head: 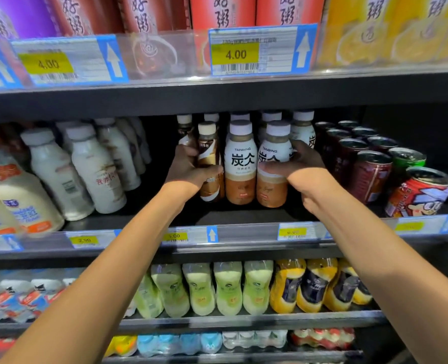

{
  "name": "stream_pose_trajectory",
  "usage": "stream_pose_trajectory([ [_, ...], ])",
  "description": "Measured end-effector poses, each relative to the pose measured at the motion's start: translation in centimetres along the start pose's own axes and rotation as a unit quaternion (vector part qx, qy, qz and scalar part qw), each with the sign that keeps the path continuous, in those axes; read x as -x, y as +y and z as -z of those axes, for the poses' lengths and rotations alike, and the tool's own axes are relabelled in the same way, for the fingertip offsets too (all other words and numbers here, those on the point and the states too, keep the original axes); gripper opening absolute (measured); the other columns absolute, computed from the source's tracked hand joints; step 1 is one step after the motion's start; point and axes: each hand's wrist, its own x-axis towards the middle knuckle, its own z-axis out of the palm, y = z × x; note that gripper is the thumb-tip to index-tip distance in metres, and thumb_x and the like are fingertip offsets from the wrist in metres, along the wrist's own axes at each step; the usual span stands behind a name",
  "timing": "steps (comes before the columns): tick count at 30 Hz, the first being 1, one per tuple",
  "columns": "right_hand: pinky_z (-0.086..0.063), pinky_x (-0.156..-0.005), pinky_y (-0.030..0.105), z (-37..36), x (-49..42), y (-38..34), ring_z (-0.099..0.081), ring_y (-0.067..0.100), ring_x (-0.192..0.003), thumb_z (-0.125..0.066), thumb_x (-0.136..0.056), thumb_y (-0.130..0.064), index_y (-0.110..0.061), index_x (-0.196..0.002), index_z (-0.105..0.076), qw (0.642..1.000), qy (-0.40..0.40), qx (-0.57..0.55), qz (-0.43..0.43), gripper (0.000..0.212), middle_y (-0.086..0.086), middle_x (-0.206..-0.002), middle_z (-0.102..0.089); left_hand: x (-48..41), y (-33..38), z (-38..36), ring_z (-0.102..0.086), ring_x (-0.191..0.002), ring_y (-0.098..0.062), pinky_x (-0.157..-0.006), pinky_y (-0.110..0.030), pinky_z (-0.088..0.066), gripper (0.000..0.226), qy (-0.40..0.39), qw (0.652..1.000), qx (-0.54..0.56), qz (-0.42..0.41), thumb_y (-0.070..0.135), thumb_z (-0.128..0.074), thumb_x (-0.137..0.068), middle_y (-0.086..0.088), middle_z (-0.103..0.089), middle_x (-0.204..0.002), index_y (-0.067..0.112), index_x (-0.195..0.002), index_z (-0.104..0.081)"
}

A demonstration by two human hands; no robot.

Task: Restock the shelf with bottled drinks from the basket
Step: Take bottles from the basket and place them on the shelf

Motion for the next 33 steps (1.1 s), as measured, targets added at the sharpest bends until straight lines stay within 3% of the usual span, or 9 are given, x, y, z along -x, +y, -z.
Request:
stream_pose_trajectory([
  [2,-0.057,-0.093,0.045,-0.3,-0.2,0.3,-0.071,0.020,-0.103,-0.094,-0.051,-0.025,-0.013,-0.121,-0.066,1.000,0.005,0.009,0.015,0.077,0.002,-0.110,-0.076,0.0,-0.1,0.0,-0.068,-0.100,-0.021,-0.094,-0.043,-0.054,0.056,0.004,1.000,-0.014,-0.020,0.022,-0.090,-0.065,-0.007,-0.070,-0.109,0.014,-0.106,-0.052],
  [5,-0.055,-0.097,0.047,-0.7,-0.6,0.7,-0.070,0.021,-0.106,-0.090,-0.045,-0.036,-0.010,-0.122,-0.065,0.998,0.024,0.025,0.048,0.085,0.004,-0.112,-0.075,-0.1,-0.4,0.0,-0.069,-0.101,-0.024,-0.093,-0.046,-0.054,0.054,0.000,0.998,-0.040,-0.047,0.039,-0.084,-0.059,-0.007,-0.071,-0.110,0.023,-0.101,-0.054],
  [9,-0.055,-0.096,0.048,-0.9,-0.6,1.2,-0.070,0.022,-0.105,-0.086,-0.039,-0.048,-0.012,-0.120,-0.064,0.997,0.048,0.034,0.052,0.092,0.003,-0.112,-0.074,0.0,-0.2,0.2,-0.065,-0.108,-0.024,-0.099,-0.037,-0.050,0.059,-0.008,0.995,-0.083,-0.056,0.033,-0.082,-0.077,-0.006,-0.068,-0.120,0.018,-0.128,-0.057],
  [13,-0.057,-0.093,0.047,-0.9,-0.5,1.2,-0.071,0.020,-0.103,-0.087,-0.039,-0.048,-0.013,-0.121,-0.065,0.998,0.048,0.029,0.043,0.092,0.001,-0.110,-0.075,-0.1,-0.4,0.4,-0.063,-0.103,-0.017,-0.090,-0.026,-0.047,0.061,-0.010,0.994,-0.096,-0.058,0.032,-0.080,-0.080,-0.001,-0.065,-0.112,0.018,-0.135,-0.056],
  [19,-0.055,-0.096,0.047,-0.8,-0.2,1.2,-0.068,0.020,-0.107,-0.092,-0.063,-0.024,-0.014,-0.125,-0.062,0.998,0.053,0.032,0.021,0.069,0.000,-0.114,-0.072,0.1,-0.3,0.3,-0.061,-0.094,-0.016,-0.085,-0.028,-0.048,0.049,0.040,0.994,-0.097,-0.030,0.037,-0.085,-0.073,0.001,-0.063,-0.103,0.015,-0.105,-0.054],
  [25,-0.056,-0.095,0.045,-0.8,0.0,0.9,-0.068,0.020,-0.108,-0.085,-0.037,-0.055,-0.023,-0.125,-0.060,0.995,0.065,0.082,0.003,0.097,-0.004,-0.116,-0.071,0.6,0.5,0.2,-0.056,-0.086,-0.017,-0.074,-0.026,-0.038,0.046,0.042,0.984,-0.169,-0.029,0.044,-0.078,-0.079,0.000,-0.060,-0.096,0.012,-0.101,-0.054],
  [27,-0.055,-0.095,0.044,-0.5,0.1,0.4,-0.067,0.020,-0.109,-0.085,-0.033,-0.057,-0.024,-0.126,-0.059,0.993,0.053,0.102,-0.007,0.102,-0.004,-0.117,-0.071,0.8,0.9,0.3,-0.056,-0.084,-0.017,-0.073,-0.027,-0.038,0.041,0.042,0.975,-0.215,-0.032,0.049,-0.073,-0.083,0.000,-0.062,-0.094,0.014,-0.102,-0.060],
  [31,-0.054,-0.096,0.041,0.1,1.8,-0.6,-0.067,0.014,-0.107,-0.087,-0.054,-0.049,-0.026,-0.125,-0.062,0.990,0.018,0.131,-0.043,0.079,-0.010,-0.117,-0.071,3.1,2.6,0.9,-0.050,-0.080,-0.023,-0.070,-0.030,-0.037,0.031,0.021,0.932,-0.360,-0.038,0.042,-0.054,-0.095,-0.006,-0.065,-0.099,0.017,-0.109,-0.065],
  [33,-0.054,-0.092,0.037,0.0,3.3,-1.2,-0.065,0.018,-0.104,-0.080,-0.072,-0.043,-0.022,-0.120,-0.064,0.980,0.026,0.188,-0.061,0.055,-0.005,-0.114,-0.069,5.5,3.3,1.0,-0.052,-0.083,-0.027,-0.071,-0.031,-0.037,0.022,0.025,0.932,-0.350,-0.089,0.032,-0.051,-0.096,-0.002,-0.060,-0.086,0.014,-0.095,-0.064],
])
